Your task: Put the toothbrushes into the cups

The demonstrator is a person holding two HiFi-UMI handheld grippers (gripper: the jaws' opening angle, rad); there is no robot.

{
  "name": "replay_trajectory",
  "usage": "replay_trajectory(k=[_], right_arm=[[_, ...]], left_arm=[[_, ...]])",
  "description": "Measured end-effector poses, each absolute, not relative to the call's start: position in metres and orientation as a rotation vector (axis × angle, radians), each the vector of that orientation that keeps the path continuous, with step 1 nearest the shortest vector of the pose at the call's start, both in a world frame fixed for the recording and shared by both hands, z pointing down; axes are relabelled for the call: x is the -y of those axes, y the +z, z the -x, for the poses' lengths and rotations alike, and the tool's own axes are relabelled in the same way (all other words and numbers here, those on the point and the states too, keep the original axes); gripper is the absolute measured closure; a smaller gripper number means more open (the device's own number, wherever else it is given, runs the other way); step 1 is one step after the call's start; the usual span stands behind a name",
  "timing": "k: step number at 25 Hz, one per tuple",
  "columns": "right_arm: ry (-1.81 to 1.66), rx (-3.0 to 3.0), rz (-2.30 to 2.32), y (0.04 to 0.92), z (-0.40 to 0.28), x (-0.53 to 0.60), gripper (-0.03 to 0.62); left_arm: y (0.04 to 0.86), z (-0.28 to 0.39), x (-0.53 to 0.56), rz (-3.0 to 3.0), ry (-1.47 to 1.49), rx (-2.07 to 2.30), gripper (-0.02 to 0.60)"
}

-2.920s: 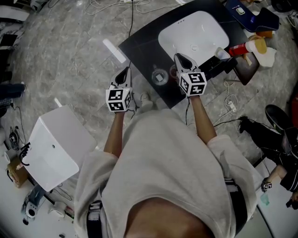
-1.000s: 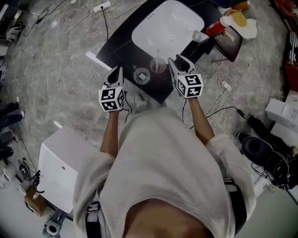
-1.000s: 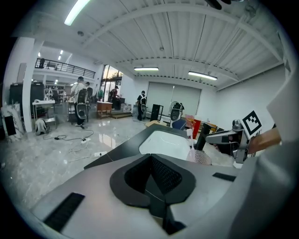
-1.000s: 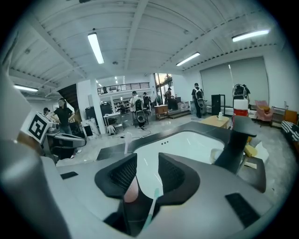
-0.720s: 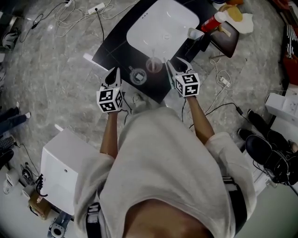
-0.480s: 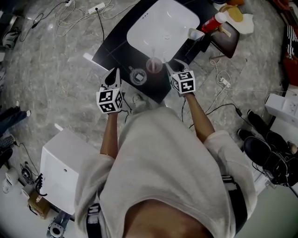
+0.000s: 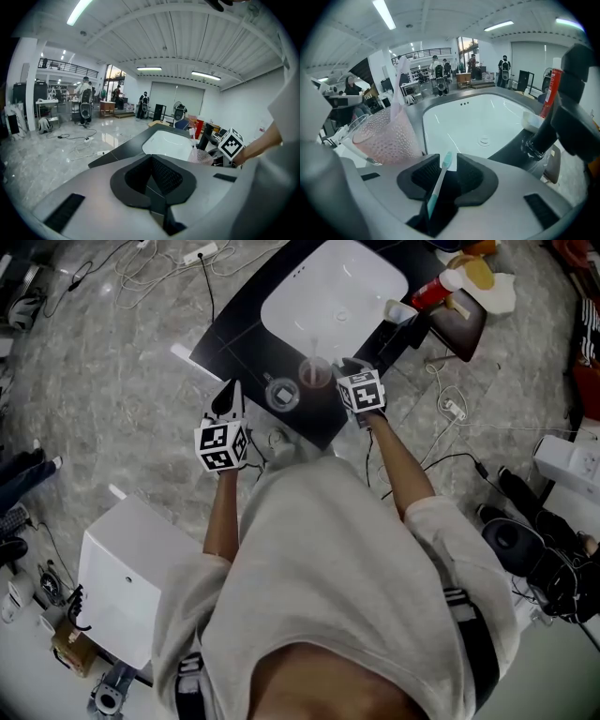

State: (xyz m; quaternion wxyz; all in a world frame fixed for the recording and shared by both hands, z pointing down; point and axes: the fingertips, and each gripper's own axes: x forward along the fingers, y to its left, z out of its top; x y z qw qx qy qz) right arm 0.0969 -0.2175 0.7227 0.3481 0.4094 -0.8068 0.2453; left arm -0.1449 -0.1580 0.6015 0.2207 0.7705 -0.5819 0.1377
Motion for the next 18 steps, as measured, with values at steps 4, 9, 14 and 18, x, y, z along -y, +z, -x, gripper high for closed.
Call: replay_trajectory(k=[4,9,14,18], right_arm=[[0.643,2.069,-1.042,0.728,-0.092,0.220,0.473],[0.651,2.044,-1.041,0.732,-0.090,0.223,0.496],[0.680,2.042,-1.025,0.740,-0.089,0.220,0.505],[0.657,2.042,-1.050,0.731,-0.091,0.222,0.514]], left_arm=[[0.602,0.150,0.155,-2.121,0.381,1.619,0.554],[0.601,0.154,0.153,-2.116,0.380,1.631,0.554],[0.600,0.155,0.153,-2.117,0.380,1.630,0.554],[0.600,0.156,0.154,-2.123,0.377,1.632,0.554]])
